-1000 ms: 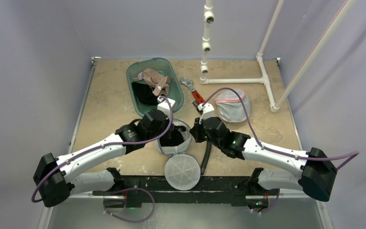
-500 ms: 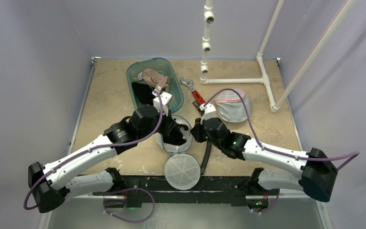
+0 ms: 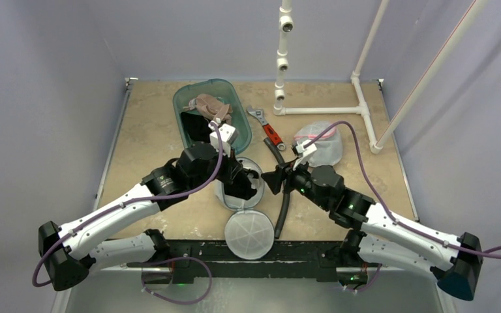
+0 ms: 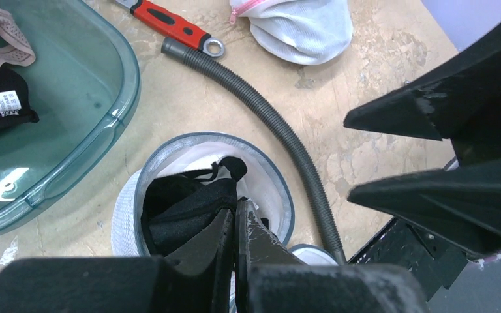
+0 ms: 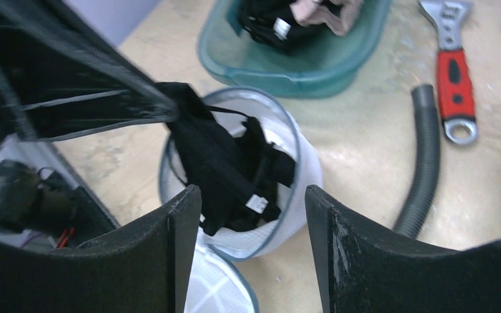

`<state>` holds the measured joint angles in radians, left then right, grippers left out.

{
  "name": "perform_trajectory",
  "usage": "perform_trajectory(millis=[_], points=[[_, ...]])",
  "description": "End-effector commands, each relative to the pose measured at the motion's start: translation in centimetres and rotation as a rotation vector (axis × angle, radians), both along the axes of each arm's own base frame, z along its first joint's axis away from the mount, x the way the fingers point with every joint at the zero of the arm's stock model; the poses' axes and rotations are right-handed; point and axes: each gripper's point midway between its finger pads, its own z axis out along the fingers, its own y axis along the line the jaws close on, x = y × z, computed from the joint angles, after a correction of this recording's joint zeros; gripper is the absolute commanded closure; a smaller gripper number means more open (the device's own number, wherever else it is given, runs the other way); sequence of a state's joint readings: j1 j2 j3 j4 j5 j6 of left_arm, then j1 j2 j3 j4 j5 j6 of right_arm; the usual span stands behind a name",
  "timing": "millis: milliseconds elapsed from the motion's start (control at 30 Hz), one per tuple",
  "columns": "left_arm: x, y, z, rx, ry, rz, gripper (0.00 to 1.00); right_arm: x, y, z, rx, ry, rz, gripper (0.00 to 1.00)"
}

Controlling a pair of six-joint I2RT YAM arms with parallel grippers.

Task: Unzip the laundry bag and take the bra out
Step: Pick up the bra from the laundry bag.

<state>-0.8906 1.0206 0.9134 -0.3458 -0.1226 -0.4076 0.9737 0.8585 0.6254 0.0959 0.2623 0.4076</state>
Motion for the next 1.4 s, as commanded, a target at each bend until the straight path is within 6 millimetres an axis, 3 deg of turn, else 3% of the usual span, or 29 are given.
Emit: perform_trajectory(millis=[0, 367, 567, 633, 767, 933, 1033, 1367], points=[[0.5, -0.9, 3.8, -0.103, -0.081, -0.013, 1.0, -1.9, 2.1, 2.4, 0.053, -0.116, 0.201, 0.37], [0.4, -1.0, 4.2, -0.122, -0.079, -0.011, 1.0, -1.5, 6.2, 0.7, 0.073, -0.066, 0.303, 0.32], [0.5, -1.1, 4.5, -0.136, -0.082, -0.011, 1.0, -0.8, 7.6, -1.4, 0.047, -0.002, 0.301, 0.34], [0.4, -1.1, 4.6, -0.141, -0.08, -0.014, 1.0, -0.2, 7.6, -2.3, 0.023, 0.023, 0.267, 0.39], [0.4, -1.1, 4.9, -0.143, -0.08, -0.013, 1.0, 0.6, 7.0, -2.0, 0.014, -0.001, 0.217, 0.72], [0.3, -0.6, 6.2, -0.161, -0.1, 0.0, 0.71, 0.1, 6.3, 0.4, 0.031, -0.072, 0.241, 0.9], [0.2, -0.1, 6.8, -0.174, -0.114, 0.018, 0.63, -0.3, 5.7, 0.7, 0.016, -0.068, 0.247, 0.99], [-0.1, 1.8, 9.1, -0.224, -0.17, 0.071, 0.51, -1.5, 4.8, 3.9, 0.07, -0.105, 0.267, 1.0]])
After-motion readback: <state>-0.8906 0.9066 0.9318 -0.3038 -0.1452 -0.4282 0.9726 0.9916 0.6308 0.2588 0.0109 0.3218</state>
